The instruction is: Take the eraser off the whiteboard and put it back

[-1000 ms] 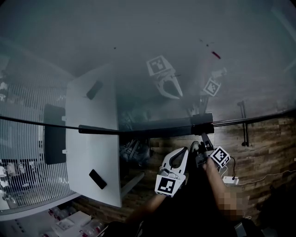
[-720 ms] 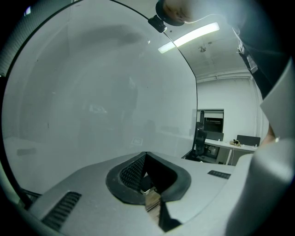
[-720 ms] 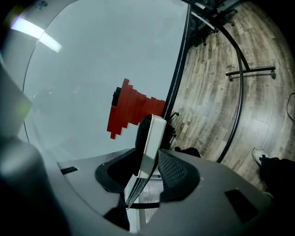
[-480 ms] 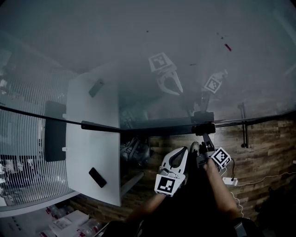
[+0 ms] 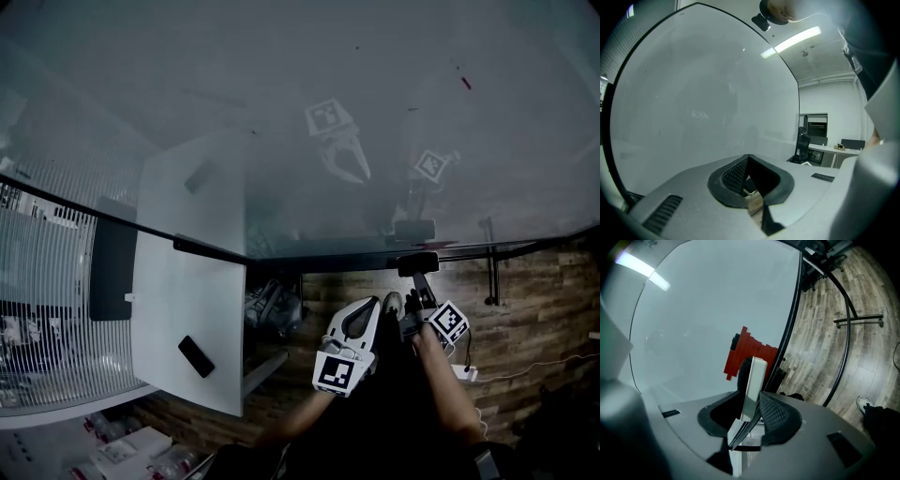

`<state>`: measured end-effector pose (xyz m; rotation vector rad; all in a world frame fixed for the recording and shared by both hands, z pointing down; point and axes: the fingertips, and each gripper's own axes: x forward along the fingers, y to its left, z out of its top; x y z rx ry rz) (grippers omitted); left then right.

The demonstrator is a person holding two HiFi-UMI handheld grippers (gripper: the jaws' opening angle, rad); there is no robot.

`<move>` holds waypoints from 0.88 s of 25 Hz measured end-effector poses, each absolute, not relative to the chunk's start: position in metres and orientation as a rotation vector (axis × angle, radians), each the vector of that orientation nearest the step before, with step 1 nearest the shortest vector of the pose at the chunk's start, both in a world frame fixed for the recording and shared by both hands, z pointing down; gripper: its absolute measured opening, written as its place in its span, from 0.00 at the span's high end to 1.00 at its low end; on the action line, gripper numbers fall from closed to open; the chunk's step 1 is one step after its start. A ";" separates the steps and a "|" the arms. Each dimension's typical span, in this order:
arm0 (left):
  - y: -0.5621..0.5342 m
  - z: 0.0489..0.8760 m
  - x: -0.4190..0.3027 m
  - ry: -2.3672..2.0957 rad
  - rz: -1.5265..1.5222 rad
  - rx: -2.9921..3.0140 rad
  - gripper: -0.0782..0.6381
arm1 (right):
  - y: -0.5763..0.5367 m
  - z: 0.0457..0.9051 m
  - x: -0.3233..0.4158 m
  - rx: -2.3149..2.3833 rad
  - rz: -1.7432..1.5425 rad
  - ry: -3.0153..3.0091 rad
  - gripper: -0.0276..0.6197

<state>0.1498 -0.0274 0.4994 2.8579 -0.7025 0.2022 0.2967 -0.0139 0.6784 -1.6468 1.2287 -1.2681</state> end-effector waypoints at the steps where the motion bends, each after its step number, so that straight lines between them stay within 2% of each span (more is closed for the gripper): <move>1: -0.027 0.498 0.148 -0.701 0.207 2.864 0.88 | -0.014 0.675 0.296 -1.646 -1.263 1.230 0.74; 22: 0.017 0.453 0.083 -0.748 0.090 2.951 0.88 | 0.033 0.577 0.250 -1.709 -1.021 1.458 0.74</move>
